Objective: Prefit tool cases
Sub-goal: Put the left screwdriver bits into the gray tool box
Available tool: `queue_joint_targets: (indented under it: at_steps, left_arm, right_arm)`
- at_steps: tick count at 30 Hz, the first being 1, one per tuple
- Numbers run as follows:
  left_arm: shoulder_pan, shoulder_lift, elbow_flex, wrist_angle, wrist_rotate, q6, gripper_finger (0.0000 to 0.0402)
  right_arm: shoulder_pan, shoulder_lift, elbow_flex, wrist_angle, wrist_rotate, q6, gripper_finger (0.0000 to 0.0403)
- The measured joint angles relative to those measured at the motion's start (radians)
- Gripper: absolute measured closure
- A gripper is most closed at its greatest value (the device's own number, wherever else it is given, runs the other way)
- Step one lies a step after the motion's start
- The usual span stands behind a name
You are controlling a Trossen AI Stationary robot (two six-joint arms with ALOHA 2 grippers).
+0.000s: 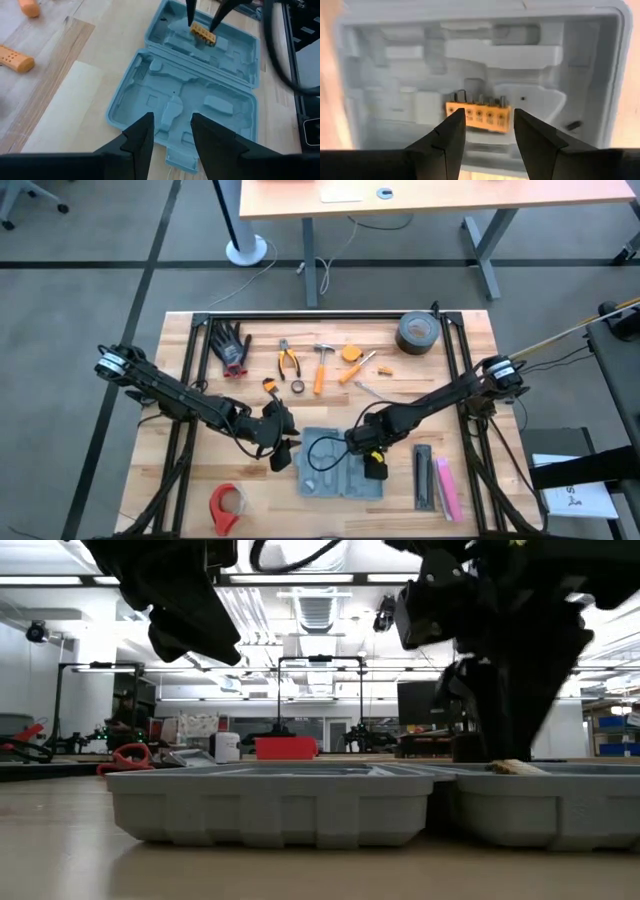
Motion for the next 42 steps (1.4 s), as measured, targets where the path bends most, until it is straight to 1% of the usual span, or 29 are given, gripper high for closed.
queue_joint_targets:
  at_steps: [2,5,7,15,20,21,27,32,40,42]
  left_arm:
    - [0.0,0.0,0.0,-0.001,0.0,0.0,0.0268]
    - [0.0,0.0,0.0,-0.002,0.0,0.0,0.0271]
    - [0.0,0.0,0.0,-0.012,0.0,-0.001,0.0272]
    - [0.0,-0.001,0.0,-0.025,0.001,-0.008,0.0262]
    - [0.0,-0.002,0.0,-0.025,0.004,-0.008,0.0264]
    - [0.0,-0.002,0.0,-0.025,0.004,-0.008,0.0266]
    - [0.0,-0.003,0.0,-0.027,0.004,-0.008,0.0273]
    - [0.0,-0.003,0.0,-0.029,0.004,-0.011,0.0276]
    - [0.0,-0.003,0.0,-0.036,0.004,-0.018,0.0267]
    - [0.0,-0.003,0.0,-0.04,0.004,-0.018,0.0264]
  right_arm:
    - [0.0,0.0,0.001,-0.005,0.015,0.001,0.0256]
    - [0.0,-0.011,0.021,-0.024,0.08,0.001,0.0256]
    - [0.0,-0.015,0.034,-0.039,0.089,0.0,0.0256]
    - [0.0,-0.014,0.041,-0.063,0.067,0.017,0.0256]
    - [0.005,-0.002,0.026,-0.02,-0.018,0.048,0.0256]
    - [0.008,0.005,0.023,-0.02,-0.021,0.048,0.0256]
    - [0.011,0.015,0.022,-0.018,0.005,0.048,0.0257]
    - [0.011,-0.011,0.029,-0.043,0.044,0.072,0.0257]
    - [0.049,-0.021,0.046,-0.063,0.06,0.129,0.0267]
    - [0.068,-0.019,0.047,-0.061,0.088,0.158,0.0268]
